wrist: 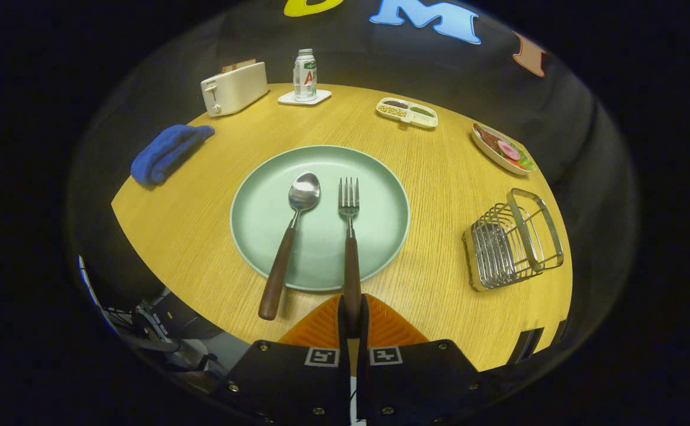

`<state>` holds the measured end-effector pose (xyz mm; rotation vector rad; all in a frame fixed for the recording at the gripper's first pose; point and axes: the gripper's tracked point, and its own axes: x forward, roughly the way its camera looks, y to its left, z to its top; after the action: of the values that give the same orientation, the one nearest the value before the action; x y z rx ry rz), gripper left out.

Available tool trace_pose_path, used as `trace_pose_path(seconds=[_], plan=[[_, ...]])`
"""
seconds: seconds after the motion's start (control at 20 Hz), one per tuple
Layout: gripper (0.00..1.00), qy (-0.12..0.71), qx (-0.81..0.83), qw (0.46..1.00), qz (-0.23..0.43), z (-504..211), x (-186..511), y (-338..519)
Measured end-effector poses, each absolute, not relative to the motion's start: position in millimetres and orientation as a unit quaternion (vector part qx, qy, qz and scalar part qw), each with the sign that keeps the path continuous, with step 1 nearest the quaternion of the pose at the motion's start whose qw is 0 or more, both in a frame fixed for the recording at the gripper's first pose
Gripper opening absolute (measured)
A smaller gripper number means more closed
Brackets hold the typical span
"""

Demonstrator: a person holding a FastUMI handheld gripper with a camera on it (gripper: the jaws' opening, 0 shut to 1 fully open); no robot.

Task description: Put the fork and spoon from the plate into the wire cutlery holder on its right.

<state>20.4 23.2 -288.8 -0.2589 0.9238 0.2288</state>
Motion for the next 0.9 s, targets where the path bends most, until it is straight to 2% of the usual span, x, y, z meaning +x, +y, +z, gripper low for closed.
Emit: trace_pose_path(seconds=[0.45,0.9], plan=[[0.04,0.488,-0.127,0.851,0.15,-236,8,-1],[0.04,0.498,-0.181,0.834,0.155,-178,-7,-62]])
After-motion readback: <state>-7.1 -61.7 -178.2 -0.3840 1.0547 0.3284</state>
